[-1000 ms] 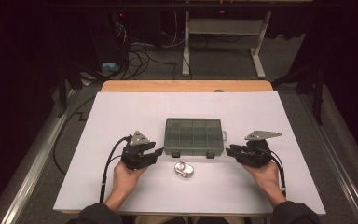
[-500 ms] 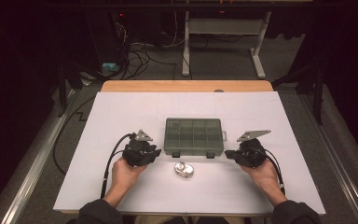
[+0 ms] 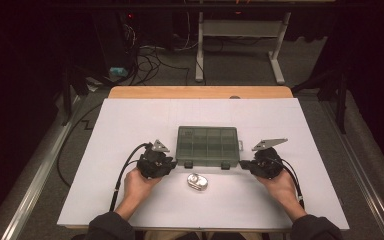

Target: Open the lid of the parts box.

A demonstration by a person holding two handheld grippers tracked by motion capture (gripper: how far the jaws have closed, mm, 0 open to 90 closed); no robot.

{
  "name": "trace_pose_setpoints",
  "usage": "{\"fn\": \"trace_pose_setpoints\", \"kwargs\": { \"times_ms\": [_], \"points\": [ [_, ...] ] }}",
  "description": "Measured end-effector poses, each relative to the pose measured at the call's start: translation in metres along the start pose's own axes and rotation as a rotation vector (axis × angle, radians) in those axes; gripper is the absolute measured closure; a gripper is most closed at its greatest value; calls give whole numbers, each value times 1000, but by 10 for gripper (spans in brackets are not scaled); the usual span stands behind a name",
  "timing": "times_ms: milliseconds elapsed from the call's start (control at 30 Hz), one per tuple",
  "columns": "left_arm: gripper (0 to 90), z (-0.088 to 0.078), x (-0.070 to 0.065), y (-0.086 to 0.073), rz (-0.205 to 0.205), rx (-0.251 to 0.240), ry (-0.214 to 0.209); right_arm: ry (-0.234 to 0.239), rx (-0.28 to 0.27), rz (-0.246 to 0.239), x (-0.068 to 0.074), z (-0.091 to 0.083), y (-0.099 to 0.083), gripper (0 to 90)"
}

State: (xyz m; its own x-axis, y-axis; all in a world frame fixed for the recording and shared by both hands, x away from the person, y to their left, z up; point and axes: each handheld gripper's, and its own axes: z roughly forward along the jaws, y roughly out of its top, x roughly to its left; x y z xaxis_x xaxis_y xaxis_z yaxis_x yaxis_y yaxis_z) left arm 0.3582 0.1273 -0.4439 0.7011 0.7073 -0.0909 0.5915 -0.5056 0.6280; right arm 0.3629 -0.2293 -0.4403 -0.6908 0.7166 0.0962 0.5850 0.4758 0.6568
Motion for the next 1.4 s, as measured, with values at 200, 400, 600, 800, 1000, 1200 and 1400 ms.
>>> {"fn": "trace_pose_setpoints", "kwargs": {
  "times_ms": [200,400,600,800,1000,1200,1400],
  "points": [
    [719,4,-3,2,10,0,-11,-4,-13,2,0,-1,0,900],
    [719,1,-3,4,7,-9,-17,4,-65,12,0,-6,0,893],
    [575,-2,-4,9,-30,-47,20,5,-109,17,2,-14,6,876],
    [442,-3,-3,17,-40,-69,59,1,-127,17,3,-18,12,870],
    [418,-10,-5,26,-25,-121,80,-4,-131,25,3,-18,14,866],
    [417,-14,-3,30,-41,-161,70,-42,-111,86,-2,-4,16,836],
    [417,-16,-1,37,-44,-174,63,-100,-106,122,-8,6,24,816]
  ]
}}
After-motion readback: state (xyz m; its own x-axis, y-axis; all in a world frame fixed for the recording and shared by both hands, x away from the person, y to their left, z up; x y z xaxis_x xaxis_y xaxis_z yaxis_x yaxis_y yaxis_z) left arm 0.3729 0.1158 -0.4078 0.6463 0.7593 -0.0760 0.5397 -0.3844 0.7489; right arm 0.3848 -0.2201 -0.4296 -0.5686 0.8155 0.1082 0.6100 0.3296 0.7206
